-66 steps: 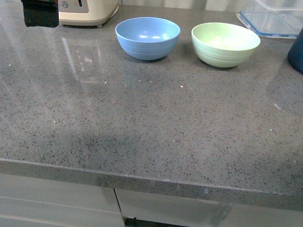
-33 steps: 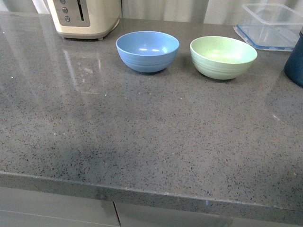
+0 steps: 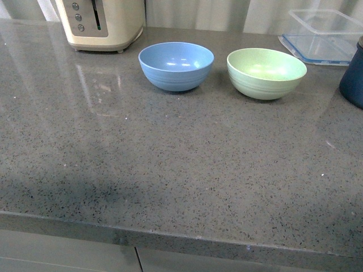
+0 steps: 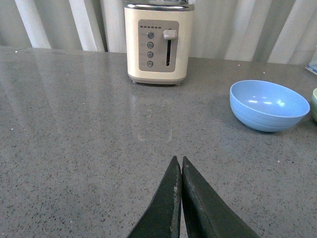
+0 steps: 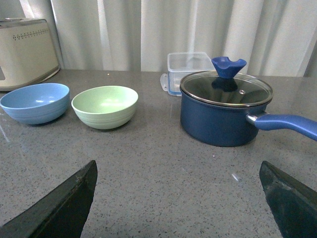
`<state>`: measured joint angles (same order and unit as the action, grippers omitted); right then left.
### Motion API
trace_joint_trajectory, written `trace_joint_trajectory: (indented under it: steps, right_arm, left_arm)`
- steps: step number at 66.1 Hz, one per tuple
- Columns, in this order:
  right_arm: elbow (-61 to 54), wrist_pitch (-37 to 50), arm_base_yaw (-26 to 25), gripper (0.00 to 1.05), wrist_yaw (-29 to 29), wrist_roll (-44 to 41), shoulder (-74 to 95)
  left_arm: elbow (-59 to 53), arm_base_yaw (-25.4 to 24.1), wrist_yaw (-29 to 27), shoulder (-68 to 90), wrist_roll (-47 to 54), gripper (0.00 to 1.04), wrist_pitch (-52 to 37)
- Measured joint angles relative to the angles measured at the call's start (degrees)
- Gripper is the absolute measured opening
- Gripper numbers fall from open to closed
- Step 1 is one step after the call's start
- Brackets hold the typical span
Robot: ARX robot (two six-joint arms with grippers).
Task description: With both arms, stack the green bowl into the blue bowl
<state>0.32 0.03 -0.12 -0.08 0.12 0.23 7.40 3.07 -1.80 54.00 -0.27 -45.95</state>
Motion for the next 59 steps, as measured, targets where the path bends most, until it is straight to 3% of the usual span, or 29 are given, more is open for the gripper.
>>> trace_joint_trajectory:
  steps: [9,23,59]
  right_arm:
    - [0.00,0.00,0.00,0.95,0.00,0.00,0.00]
    - [0.00,0.00,0.00,0.95,0.00,0.00,0.00]
    - [0.00,0.00,0.00,0.95,0.00,0.00,0.00]
  left_arm:
    - [-2.19,-2.91,1.38,-5.31,0.00,0.04,3.04]
    - [-5.92,-2.95,1.68,-10.10,0.00,0.04,3.61]
    - [-6.19,-2.95,1.73,-30.84,0.00,0.04,22.71]
